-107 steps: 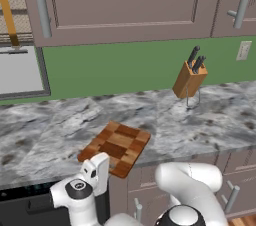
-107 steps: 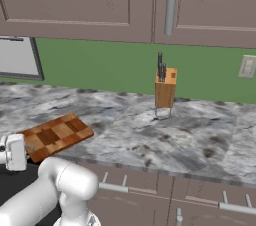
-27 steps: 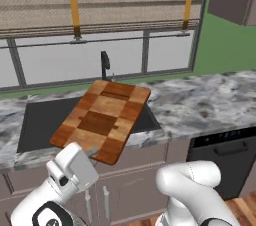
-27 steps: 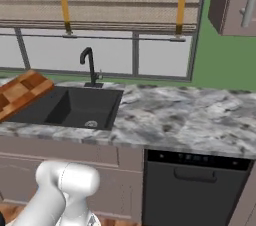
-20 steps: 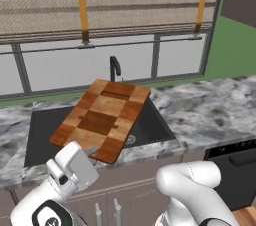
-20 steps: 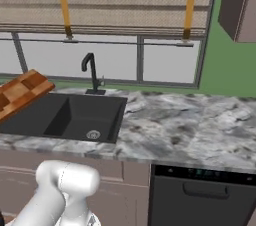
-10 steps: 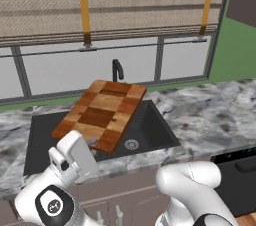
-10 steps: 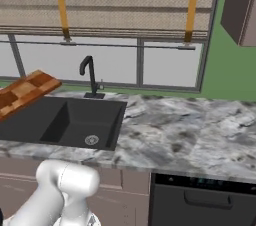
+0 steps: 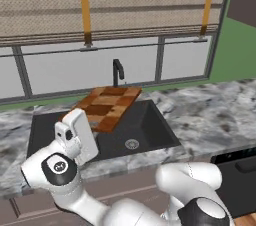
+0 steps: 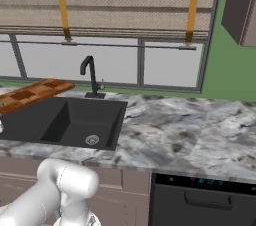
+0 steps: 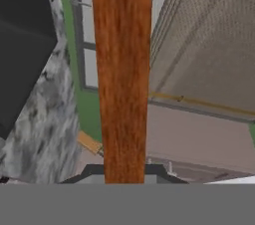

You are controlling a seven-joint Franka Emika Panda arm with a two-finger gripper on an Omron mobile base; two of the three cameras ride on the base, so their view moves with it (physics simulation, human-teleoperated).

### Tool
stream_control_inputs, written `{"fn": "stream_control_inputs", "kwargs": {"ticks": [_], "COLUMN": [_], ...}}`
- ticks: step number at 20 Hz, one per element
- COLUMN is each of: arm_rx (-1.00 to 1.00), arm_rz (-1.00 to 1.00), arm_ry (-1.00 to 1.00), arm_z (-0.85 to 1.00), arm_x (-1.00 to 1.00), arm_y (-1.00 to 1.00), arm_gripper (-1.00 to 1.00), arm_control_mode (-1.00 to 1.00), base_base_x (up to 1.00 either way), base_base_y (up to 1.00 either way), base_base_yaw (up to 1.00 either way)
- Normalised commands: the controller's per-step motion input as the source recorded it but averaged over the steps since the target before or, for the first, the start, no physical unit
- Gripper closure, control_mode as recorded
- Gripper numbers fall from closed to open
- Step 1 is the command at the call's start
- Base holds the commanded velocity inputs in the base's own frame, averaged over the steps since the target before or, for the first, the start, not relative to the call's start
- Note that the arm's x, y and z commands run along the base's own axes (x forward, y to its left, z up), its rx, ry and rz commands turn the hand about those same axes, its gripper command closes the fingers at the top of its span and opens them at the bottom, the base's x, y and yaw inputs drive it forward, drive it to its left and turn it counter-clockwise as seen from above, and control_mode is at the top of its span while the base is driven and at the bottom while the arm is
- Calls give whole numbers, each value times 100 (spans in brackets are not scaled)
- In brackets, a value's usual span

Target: Move the cutting board and knife to the sink. Then move spray from the cabinet to the counter.

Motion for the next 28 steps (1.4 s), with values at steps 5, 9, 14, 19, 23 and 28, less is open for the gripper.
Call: {"fn": "stream_control_inputs", "kwargs": {"ticks": [5,9,14,19,23,28], "arm_rx": [4,9,18,22,23,21], "arm_rz": [-1,0,0,0,0,0], "arm_ry": [33,36,32,21,10,0], "arm_z": [0,-8,-21,-38,-51,-55], "arm_x": [29,24,18,22,34,28], "arm_y": [-2,-21,-37,-55,-64,-72], "arm_gripper": [100,100,100,100,100,100], "arm_control_mode": [-100,-100,-100,-100,-100,-100], "base_base_x": [0,0,0,0,0,0], "base_base_y": [0,0,0,0,0,0], "base_base_yaw": [0,0,0,0,0,0]}}
